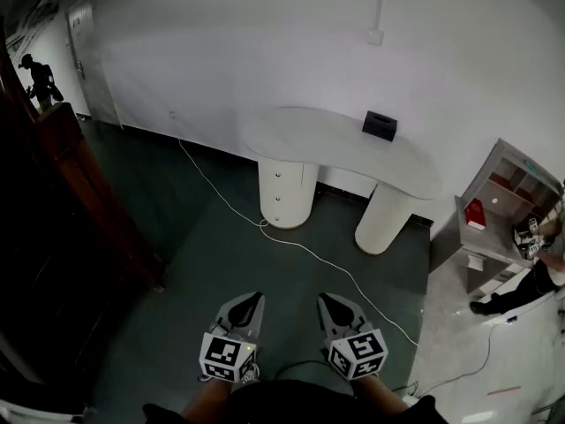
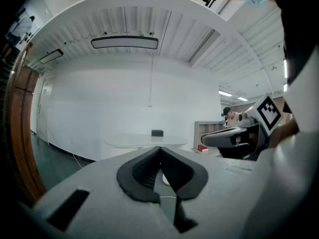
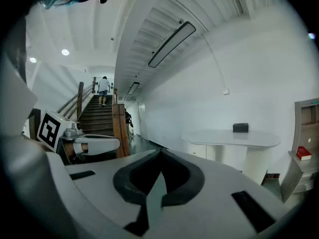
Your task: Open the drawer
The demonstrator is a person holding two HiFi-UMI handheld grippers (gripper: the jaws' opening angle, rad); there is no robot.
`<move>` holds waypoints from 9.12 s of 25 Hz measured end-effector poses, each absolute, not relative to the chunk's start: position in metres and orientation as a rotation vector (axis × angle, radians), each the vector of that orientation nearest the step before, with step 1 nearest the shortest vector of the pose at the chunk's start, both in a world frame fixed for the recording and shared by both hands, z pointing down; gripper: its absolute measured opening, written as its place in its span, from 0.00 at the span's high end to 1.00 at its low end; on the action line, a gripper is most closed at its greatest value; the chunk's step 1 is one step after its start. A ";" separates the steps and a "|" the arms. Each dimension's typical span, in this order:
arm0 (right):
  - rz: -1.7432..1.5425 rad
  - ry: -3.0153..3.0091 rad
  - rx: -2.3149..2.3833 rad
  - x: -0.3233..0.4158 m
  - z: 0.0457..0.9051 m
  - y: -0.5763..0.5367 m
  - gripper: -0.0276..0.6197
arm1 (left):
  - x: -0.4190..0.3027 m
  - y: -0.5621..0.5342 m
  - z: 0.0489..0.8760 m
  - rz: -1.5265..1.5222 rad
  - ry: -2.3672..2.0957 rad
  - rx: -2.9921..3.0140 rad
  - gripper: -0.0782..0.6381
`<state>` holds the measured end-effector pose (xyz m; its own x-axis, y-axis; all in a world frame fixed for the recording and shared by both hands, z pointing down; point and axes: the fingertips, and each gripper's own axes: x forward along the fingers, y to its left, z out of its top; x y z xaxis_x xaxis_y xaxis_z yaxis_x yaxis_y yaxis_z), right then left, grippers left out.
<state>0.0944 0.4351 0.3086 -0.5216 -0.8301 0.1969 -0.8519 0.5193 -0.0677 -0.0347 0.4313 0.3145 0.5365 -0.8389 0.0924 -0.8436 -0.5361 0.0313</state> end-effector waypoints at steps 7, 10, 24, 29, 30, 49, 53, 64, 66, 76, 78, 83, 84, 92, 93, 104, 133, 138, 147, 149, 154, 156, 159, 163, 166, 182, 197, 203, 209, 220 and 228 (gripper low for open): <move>0.288 -2.603 1.445 0.049 0.317 0.415 0.95 | -0.059 0.414 0.330 0.170 -1.319 2.741 0.86; 0.327 -2.593 1.469 0.030 0.324 0.408 0.90 | -0.070 0.409 0.340 0.216 -1.229 2.761 0.85; 0.442 -2.489 1.585 -0.023 0.348 0.397 0.80 | -0.125 0.379 0.369 0.305 -1.015 2.765 0.69; 0.461 -2.483 1.619 -0.017 0.353 0.378 0.80 | -0.121 0.369 0.376 0.326 -0.994 2.750 0.69; 0.466 -2.485 1.615 -0.017 0.355 0.373 0.80 | -0.122 0.365 0.377 0.323 -1.000 2.741 0.69; 0.444 -2.519 1.418 0.022 0.371 0.182 0.80 | -0.091 0.176 0.399 0.282 -1.173 2.626 0.69; 0.445 -2.531 1.363 0.035 0.377 0.138 0.80 | -0.077 0.133 0.408 0.298 -1.224 2.584 0.69; 0.467 -2.573 1.269 0.030 0.388 0.055 0.80 | -0.091 0.070 0.417 0.314 -1.335 2.481 0.69; 0.470 -2.569 1.281 0.022 0.390 0.041 0.81 | -0.101 0.056 0.421 0.306 -1.340 2.471 0.69; 0.522 -2.463 1.481 -0.013 0.390 -0.038 0.81 | -0.139 -0.045 0.434 0.405 -1.183 2.561 0.69; 0.542 -2.437 1.543 -0.018 0.388 -0.052 0.81 | -0.147 -0.068 0.434 0.435 -1.143 2.587 0.69; 0.576 -2.345 1.691 -0.022 0.403 -0.068 0.81 | -0.167 -0.113 0.445 0.462 -1.080 2.634 0.69; 0.592 -2.330 1.722 -0.022 0.405 -0.071 0.81 | -0.168 -0.122 0.449 0.466 -1.070 2.645 0.69; 0.644 -2.212 1.866 -0.007 0.432 -0.088 0.81 | -0.144 -0.181 0.493 0.494 -0.992 2.705 0.69; 0.645 -2.207 1.863 -0.005 0.437 -0.089 0.81 | -0.138 -0.185 0.500 0.496 -0.988 2.709 0.69; 0.660 -2.283 1.714 0.008 0.513 -0.112 0.82 | -0.088 -0.237 0.581 0.565 -1.066 2.676 0.69; 0.855 -2.302 1.831 0.068 0.650 -0.097 0.82 | 0.000 -0.378 0.712 0.902 -1.295 2.706 0.69; 0.866 -2.282 1.894 0.079 0.653 -0.088 0.82 | 0.005 -0.392 0.721 0.975 -1.366 2.659 0.68; 0.904 -2.254 1.968 0.100 0.652 -0.080 0.82 | 0.011 -0.404 0.737 0.979 -1.450 2.525 0.67; 0.909 -2.251 1.974 0.104 0.654 -0.079 0.82 | 0.010 -0.406 0.737 0.955 -1.491 2.496 0.67; 0.916 -2.265 1.951 0.105 0.651 -0.079 0.82 | 0.006 -0.408 0.735 0.935 -1.573 2.449 0.73; 0.918 -2.267 1.942 0.105 0.650 -0.082 0.82 | 0.005 -0.407 0.735 0.937 -1.575 2.445 0.73; 0.922 -2.271 1.930 0.105 0.649 -0.086 0.82 | 0.005 -0.408 0.735 0.913 -1.573 2.419 0.74; 0.926 -2.280 1.909 0.103 0.645 -0.089 0.82 | 0.005 -0.405 0.734 0.915 -1.558 2.414 0.74; 0.931 -2.285 1.891 0.101 0.642 -0.089 0.82 | 0.003 -0.396 0.734 0.900 -1.560 2.411 0.74; 0.837 -2.367 1.815 0.090 0.602 -0.105 0.82 | -0.027 -0.298 0.735 0.865 -1.414 2.439 0.74; 0.843 -2.423 1.706 0.055 0.598 -0.096 0.82 | -0.049 -0.224 0.739 0.859 -1.348 2.455 0.74; 0.831 -2.428 1.686 0.047 0.596 -0.087 0.82 | -0.057 -0.197 0.743 0.873 -1.328 2.439 0.74; 0.828 -2.431 1.666 0.035 0.595 -0.074 0.82 | -0.067 -0.175 0.747 0.880 -1.319 2.422 0.74; 0.823 -2.453 1.626 0.021 0.575 -0.059 0.82 | -0.065 -0.173 0.744 0.909 -1.308 2.370 0.74; 0.785 -2.454 1.572 0.023 0.552 -0.071 0.82 | -0.065 -0.159 0.740 0.956 -1.264 2.360 0.72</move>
